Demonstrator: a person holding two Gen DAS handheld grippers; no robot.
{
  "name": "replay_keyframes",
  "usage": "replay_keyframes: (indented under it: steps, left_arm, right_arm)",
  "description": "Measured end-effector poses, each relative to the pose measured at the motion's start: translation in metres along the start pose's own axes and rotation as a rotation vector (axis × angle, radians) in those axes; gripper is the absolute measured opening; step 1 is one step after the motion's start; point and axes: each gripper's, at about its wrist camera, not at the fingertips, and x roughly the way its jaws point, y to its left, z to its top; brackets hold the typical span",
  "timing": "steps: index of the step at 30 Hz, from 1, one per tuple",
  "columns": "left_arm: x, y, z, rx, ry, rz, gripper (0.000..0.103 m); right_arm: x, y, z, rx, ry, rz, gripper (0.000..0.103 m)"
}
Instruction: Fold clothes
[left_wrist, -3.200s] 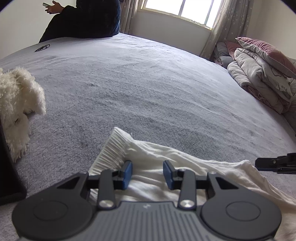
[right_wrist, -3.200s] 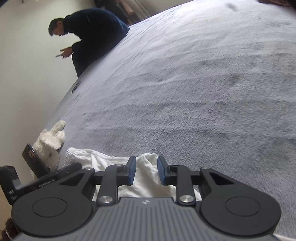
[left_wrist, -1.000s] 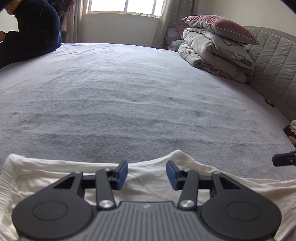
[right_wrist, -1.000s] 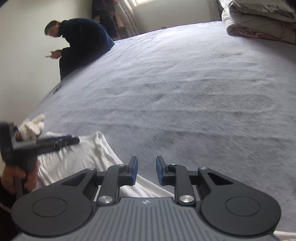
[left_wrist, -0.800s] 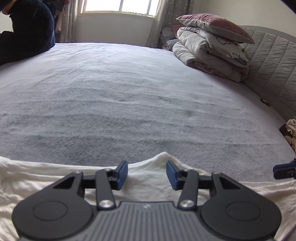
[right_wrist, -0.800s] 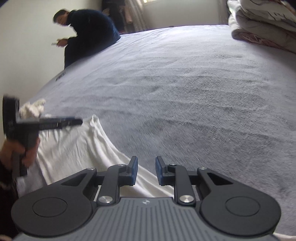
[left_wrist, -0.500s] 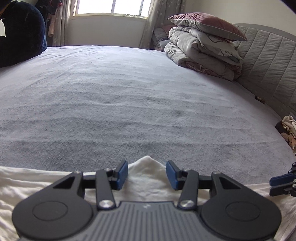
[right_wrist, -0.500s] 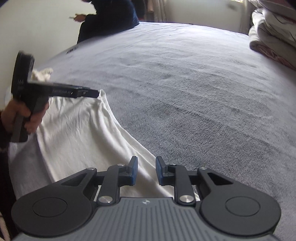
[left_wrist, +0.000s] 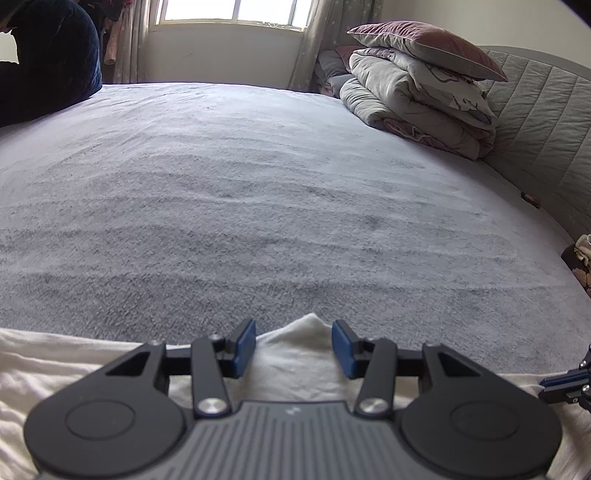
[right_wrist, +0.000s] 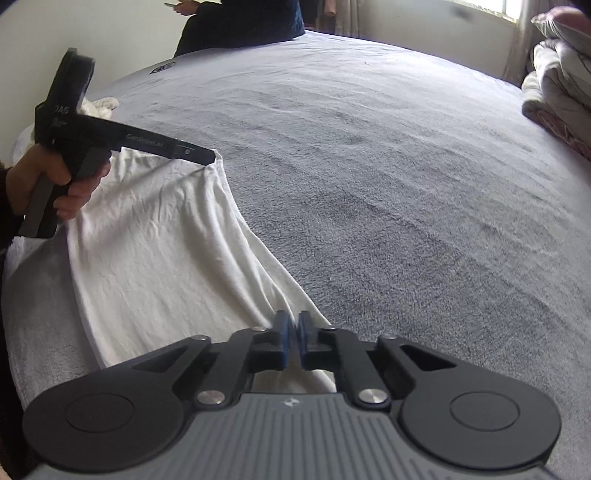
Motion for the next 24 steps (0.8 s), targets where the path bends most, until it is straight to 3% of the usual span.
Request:
replay_keyframes:
  steps: [7,14,24]
  left_arm:
    - [0.004,-0.002,-0.007,0.013,-0.029,0.037,0.047]
    - [0.006,-0.006,-0.01,0.039,-0.048,0.062,0.049]
    - [-0.004,-0.008,-0.013,0.032,-0.081,0.076,0.049]
  right_arm:
    - [-0.016,-0.006,0.003,0.034,-0.077,-0.044,0.004]
    - [0.006,-0.005,-0.001,0.054,-0.025,-0.095,0.004]
    - [-0.003,0.006,0.01,0.073,-0.08,-0.078,0.012]
